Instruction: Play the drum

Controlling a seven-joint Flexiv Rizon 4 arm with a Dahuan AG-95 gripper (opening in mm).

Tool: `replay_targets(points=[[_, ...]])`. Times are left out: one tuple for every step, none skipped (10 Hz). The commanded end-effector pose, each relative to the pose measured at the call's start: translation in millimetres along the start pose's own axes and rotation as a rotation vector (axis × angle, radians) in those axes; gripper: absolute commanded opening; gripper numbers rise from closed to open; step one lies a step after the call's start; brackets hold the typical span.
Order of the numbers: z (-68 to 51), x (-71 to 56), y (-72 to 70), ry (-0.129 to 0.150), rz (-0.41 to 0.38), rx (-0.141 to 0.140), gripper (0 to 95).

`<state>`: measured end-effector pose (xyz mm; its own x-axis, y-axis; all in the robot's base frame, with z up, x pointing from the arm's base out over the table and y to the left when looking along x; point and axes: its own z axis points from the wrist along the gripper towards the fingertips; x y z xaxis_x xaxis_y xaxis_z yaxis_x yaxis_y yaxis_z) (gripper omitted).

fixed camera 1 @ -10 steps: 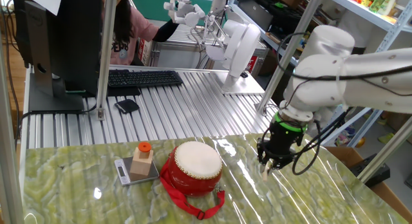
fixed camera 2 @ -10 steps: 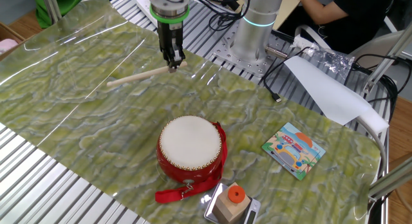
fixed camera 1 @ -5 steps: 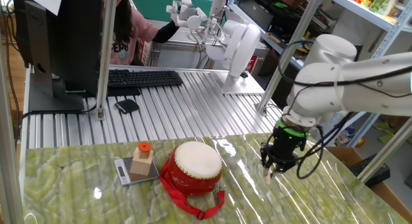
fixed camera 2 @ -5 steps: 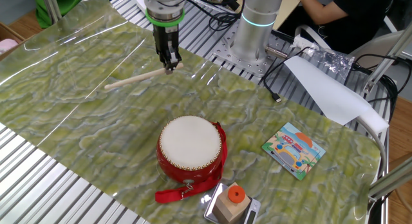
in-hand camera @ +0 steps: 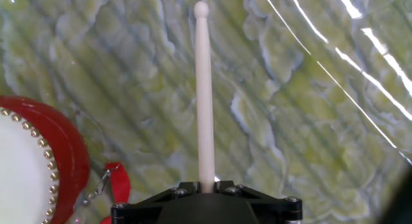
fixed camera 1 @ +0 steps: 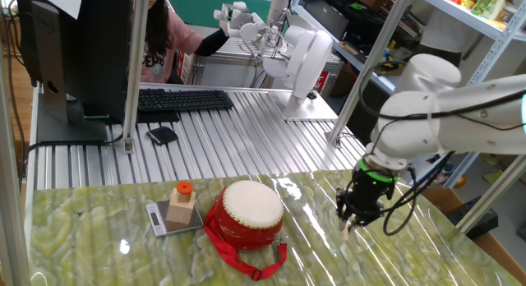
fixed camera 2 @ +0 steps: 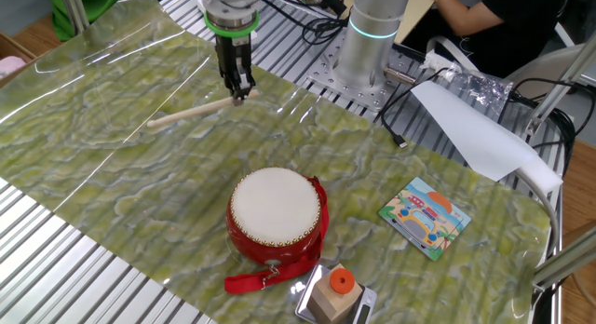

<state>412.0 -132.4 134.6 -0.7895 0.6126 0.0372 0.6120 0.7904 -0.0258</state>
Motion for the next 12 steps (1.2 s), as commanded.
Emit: replay_targets(points=[[5.2, 0.0, -1.2, -0.007, 0.002, 0.001, 0.0], [8.2, -0.5, -0.8, -0.007, 0.004, 0.001, 0.0], [12.0, -1.0, -0.2, -0.01, 0.005, 0.0, 0.0], [13.1, -1.1, 0.0, -0.01, 0.004, -0.001, 0.0], [20.3, -1.8, 0.9, -0.015, 0.003, -0.002, 0.0], [25.2, -2.1, 2.0, -0.02, -0.003, 0.002, 0.0], [29.6, -2.3, 2.9, -0.023, -0.003, 0.005, 0.0], [34.6, -2.5, 3.2, -0.024, -0.005, 0.004, 0.0], [39.1, -2.6, 3.6, -0.024, -0.007, 0.005, 0.0], [44.6, -2.5, 4.5, -0.024, -0.005, 0.006, 0.0], [46.7, -2.4, 4.7, -0.024, -0.003, 0.006, 0.0], [49.9, -2.3, 4.5, -0.02, -0.003, 0.006, 0.0]])
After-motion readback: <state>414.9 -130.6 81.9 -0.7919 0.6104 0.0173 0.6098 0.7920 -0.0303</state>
